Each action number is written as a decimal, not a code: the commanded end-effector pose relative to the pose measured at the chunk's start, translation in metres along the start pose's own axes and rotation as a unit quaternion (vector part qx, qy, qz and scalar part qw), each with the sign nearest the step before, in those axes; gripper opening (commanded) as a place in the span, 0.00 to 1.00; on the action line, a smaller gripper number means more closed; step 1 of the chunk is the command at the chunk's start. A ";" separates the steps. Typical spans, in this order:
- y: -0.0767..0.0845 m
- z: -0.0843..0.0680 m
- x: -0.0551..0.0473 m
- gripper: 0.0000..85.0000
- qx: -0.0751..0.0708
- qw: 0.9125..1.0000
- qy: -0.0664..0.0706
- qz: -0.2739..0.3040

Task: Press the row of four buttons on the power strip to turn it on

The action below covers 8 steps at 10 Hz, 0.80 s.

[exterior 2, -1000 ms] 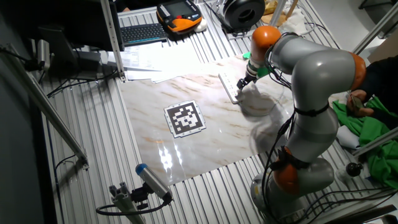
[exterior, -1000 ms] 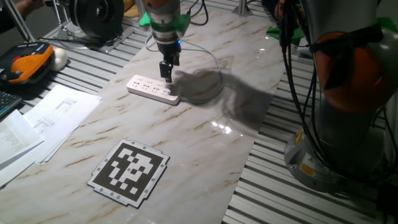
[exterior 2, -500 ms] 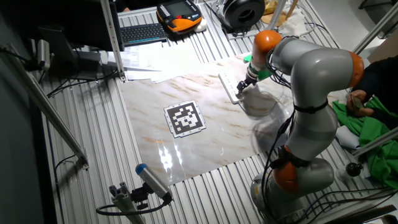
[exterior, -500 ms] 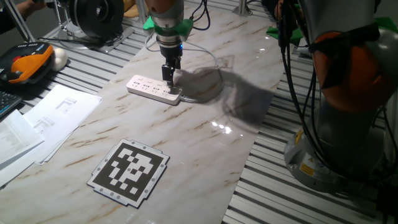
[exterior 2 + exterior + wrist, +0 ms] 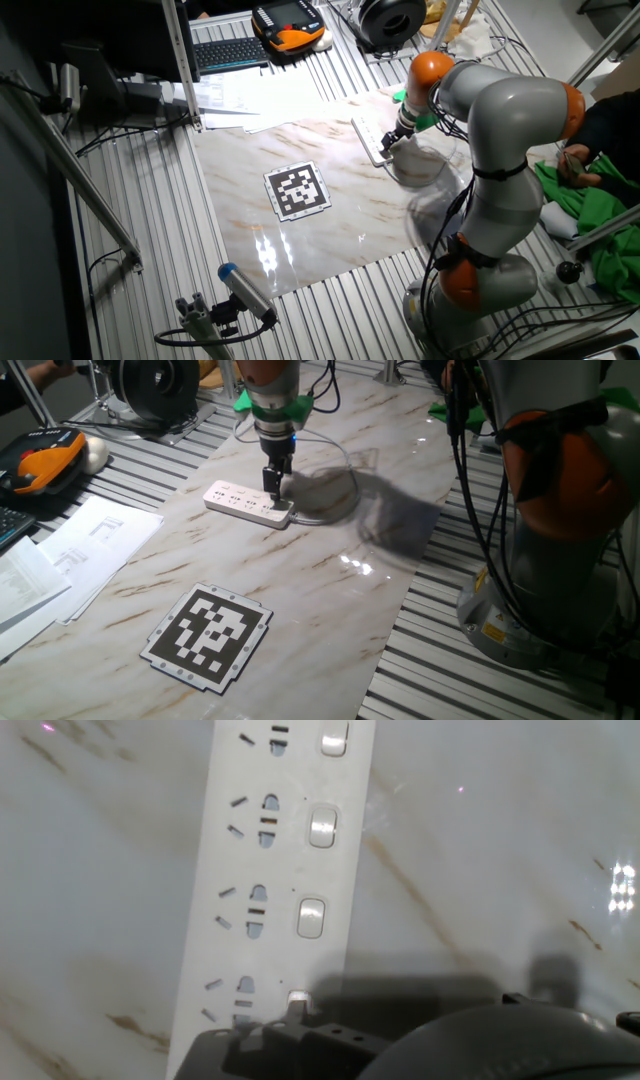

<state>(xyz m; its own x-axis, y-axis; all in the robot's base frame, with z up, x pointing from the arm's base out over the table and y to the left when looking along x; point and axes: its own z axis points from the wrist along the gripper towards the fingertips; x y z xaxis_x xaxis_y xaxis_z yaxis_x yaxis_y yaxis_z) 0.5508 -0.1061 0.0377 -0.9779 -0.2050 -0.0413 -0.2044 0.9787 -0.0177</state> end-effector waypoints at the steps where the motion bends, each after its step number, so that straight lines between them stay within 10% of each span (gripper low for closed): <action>1: 0.000 0.002 0.000 1.00 -0.001 1.000 -0.001 0.000; 8: 0.005 0.013 -0.002 1.00 -0.006 1.000 -0.006 0.004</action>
<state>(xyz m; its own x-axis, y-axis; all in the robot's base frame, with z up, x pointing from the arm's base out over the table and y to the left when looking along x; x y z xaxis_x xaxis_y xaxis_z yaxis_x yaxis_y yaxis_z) 0.5544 -0.1010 0.0273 -0.9786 -0.1975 -0.0575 -0.1974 0.9803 -0.0076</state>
